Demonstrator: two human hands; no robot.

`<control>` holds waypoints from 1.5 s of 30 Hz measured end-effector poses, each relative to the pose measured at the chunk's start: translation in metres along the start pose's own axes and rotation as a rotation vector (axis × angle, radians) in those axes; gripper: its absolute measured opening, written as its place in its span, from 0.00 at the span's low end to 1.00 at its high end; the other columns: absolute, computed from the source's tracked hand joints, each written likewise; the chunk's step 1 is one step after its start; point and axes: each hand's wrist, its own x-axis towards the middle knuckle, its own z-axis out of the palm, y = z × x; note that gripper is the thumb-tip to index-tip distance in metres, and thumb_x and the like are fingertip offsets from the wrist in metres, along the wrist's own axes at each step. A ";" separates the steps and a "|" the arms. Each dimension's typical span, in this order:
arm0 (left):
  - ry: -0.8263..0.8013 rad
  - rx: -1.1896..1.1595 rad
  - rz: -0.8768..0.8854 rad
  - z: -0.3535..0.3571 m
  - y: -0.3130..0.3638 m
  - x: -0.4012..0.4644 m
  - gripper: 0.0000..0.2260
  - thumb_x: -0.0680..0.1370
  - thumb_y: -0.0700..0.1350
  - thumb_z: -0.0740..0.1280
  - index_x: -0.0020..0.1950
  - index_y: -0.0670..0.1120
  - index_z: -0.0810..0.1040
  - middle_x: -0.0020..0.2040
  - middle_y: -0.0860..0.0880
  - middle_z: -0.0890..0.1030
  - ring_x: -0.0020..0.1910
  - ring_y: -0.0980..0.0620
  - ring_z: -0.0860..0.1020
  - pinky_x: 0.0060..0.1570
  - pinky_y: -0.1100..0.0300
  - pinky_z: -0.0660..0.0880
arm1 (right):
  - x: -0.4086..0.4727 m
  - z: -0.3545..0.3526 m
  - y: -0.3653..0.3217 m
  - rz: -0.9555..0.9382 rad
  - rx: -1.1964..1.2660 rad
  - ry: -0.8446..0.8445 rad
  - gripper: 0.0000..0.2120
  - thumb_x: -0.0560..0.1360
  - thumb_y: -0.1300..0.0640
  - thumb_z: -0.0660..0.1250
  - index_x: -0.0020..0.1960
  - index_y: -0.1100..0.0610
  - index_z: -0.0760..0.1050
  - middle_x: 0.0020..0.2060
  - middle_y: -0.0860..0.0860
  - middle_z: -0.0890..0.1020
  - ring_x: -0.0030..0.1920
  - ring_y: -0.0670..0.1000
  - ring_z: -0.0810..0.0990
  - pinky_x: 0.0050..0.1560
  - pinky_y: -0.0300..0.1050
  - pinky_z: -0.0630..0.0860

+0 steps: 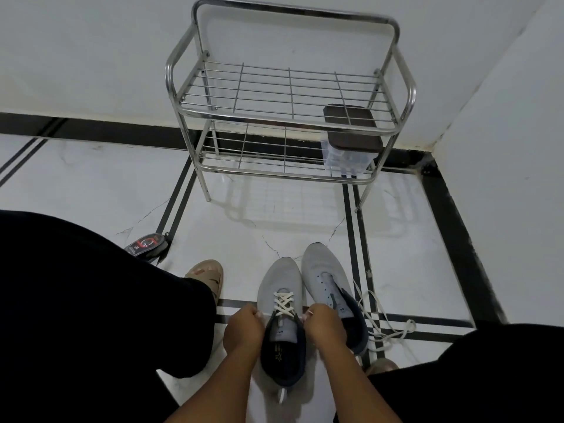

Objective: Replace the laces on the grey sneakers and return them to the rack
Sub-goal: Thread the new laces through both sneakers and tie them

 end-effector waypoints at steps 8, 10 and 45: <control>0.015 -0.098 -0.015 -0.004 0.010 0.001 0.14 0.80 0.52 0.61 0.58 0.43 0.68 0.56 0.41 0.79 0.54 0.41 0.78 0.51 0.53 0.74 | -0.001 -0.015 -0.013 -0.073 0.244 0.019 0.18 0.81 0.52 0.57 0.67 0.59 0.68 0.61 0.58 0.76 0.60 0.58 0.76 0.52 0.45 0.71; -0.020 -0.062 -0.001 -0.006 0.015 -0.002 0.17 0.77 0.55 0.65 0.57 0.44 0.69 0.55 0.44 0.78 0.54 0.42 0.77 0.48 0.55 0.73 | 0.005 -0.031 -0.027 -0.079 0.277 0.052 0.17 0.81 0.60 0.54 0.67 0.63 0.69 0.63 0.61 0.75 0.60 0.59 0.75 0.50 0.43 0.69; -0.148 -0.040 -0.035 0.000 0.003 0.003 0.09 0.79 0.44 0.59 0.49 0.48 0.80 0.51 0.46 0.81 0.49 0.48 0.78 0.47 0.59 0.72 | -0.031 0.021 -0.035 -0.253 -0.136 0.096 0.09 0.78 0.50 0.63 0.49 0.43 0.82 0.50 0.49 0.76 0.56 0.56 0.72 0.52 0.44 0.65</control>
